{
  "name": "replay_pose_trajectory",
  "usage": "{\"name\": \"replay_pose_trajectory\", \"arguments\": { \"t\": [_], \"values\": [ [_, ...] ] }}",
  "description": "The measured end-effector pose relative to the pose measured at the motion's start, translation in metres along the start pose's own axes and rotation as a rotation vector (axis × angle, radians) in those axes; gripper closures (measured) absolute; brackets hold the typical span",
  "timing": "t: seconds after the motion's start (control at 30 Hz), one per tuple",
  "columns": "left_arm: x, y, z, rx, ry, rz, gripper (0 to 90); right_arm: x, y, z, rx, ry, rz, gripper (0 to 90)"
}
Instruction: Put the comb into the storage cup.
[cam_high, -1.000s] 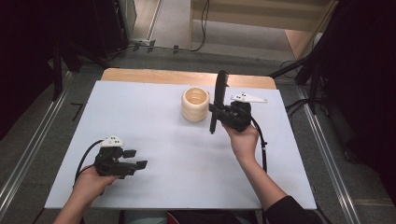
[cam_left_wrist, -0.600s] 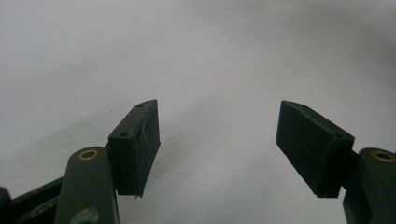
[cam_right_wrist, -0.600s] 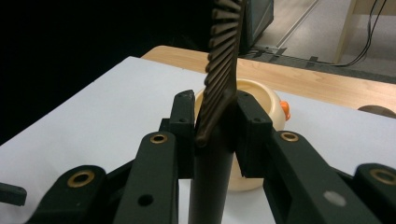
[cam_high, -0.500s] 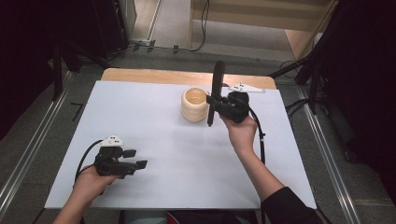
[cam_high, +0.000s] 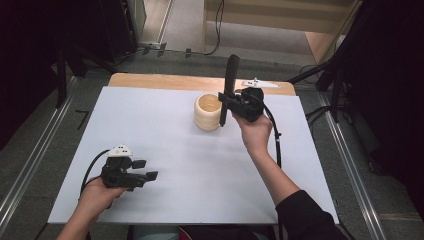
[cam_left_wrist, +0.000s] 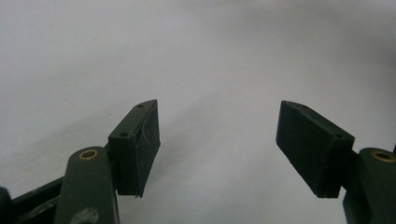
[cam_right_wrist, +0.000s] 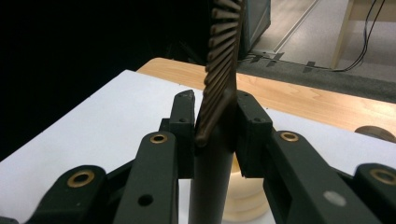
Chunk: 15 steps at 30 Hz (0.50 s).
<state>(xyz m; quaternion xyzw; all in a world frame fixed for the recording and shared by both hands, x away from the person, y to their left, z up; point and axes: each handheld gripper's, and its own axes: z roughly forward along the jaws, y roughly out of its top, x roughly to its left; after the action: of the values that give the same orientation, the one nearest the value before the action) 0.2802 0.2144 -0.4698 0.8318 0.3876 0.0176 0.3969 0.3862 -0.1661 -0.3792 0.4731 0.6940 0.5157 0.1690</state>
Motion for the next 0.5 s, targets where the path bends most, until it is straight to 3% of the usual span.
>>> {"name": "replay_pose_trajectory", "arguments": {
  "t": [0.5],
  "values": [
    [0.001, 0.0, 0.0, -0.005, -0.002, 0.001, 31.2, 0.002, 0.025, 0.018, 0.005, -0.004, -0.006, 70.1]
  ]
}}
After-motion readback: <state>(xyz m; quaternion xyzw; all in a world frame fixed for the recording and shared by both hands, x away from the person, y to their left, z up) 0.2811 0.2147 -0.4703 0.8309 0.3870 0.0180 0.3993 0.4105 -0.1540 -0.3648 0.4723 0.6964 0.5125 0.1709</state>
